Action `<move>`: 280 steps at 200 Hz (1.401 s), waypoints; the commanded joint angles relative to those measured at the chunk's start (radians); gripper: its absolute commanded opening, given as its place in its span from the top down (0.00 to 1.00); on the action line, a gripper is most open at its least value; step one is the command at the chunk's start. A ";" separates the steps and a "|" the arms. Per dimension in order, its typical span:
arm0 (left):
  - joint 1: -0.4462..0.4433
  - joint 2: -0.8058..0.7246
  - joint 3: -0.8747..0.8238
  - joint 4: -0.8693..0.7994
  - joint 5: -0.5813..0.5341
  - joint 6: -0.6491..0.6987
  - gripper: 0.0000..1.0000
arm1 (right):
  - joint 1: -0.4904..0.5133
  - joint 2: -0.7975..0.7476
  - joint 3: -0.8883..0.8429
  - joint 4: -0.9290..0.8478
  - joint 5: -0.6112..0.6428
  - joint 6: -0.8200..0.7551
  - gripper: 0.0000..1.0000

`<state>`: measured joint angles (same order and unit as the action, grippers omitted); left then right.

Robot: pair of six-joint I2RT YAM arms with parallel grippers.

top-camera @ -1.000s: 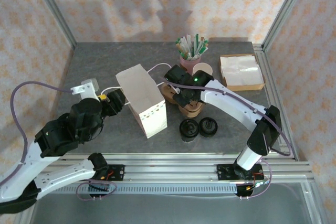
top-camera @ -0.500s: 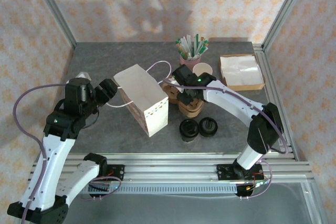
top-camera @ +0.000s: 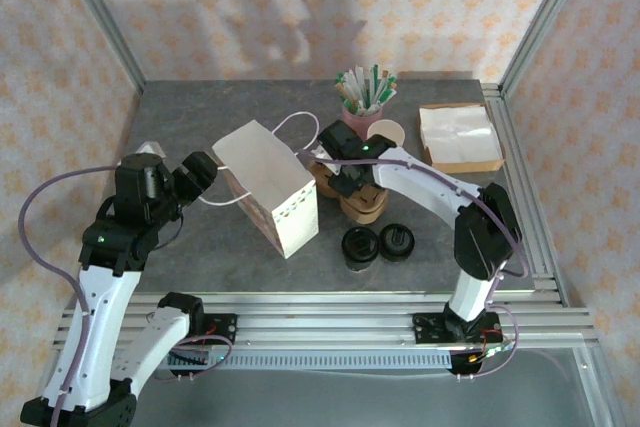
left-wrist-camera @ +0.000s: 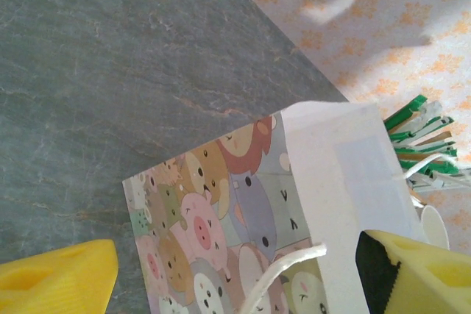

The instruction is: Pack the takeout coffee

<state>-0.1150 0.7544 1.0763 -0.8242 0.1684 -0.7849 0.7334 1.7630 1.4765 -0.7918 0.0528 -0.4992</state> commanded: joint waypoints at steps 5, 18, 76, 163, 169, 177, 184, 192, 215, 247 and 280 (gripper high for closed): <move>0.010 -0.010 -0.015 -0.039 0.001 0.004 0.14 | 0.003 0.023 0.045 -0.020 0.024 -0.023 0.46; 0.010 -0.011 -0.016 -0.041 -0.003 0.005 0.14 | 0.003 0.030 0.045 -0.020 0.029 -0.026 0.46; 0.010 -0.011 -0.019 -0.040 -0.009 0.006 0.13 | 0.007 0.064 0.045 -0.018 0.053 -0.037 0.46; 0.010 -0.013 -0.042 -0.029 -0.001 -0.001 0.13 | 0.017 0.090 0.051 -0.003 0.123 -0.053 0.48; 0.009 -0.015 -0.044 -0.027 0.000 -0.001 0.13 | 0.017 0.090 0.051 -0.002 0.125 -0.054 0.48; 0.011 -0.014 -0.045 -0.026 -0.001 -0.001 0.13 | 0.015 0.091 0.051 -0.001 0.128 -0.055 0.50; 0.011 -0.013 -0.047 -0.025 0.000 -0.001 0.13 | 0.017 0.092 0.051 -0.001 0.129 -0.056 0.50; 0.011 -0.013 -0.048 -0.022 0.002 -0.002 0.13 | 0.017 0.094 0.051 -0.001 0.127 -0.057 0.51; 0.010 -0.013 -0.050 -0.020 0.006 -0.002 0.13 | 0.017 0.098 0.051 -0.009 0.121 -0.058 0.49; 0.011 -0.013 -0.049 -0.016 0.008 -0.003 0.13 | 0.016 0.106 0.045 -0.011 0.126 -0.062 0.47; 0.009 -0.013 -0.050 -0.016 0.006 0.000 0.13 | 0.015 0.118 0.045 -0.016 0.145 -0.070 0.48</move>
<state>-0.1150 0.7525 1.0367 -0.8455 0.1696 -0.7864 0.7456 1.8469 1.5021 -0.7906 0.1528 -0.5522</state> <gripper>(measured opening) 0.869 0.522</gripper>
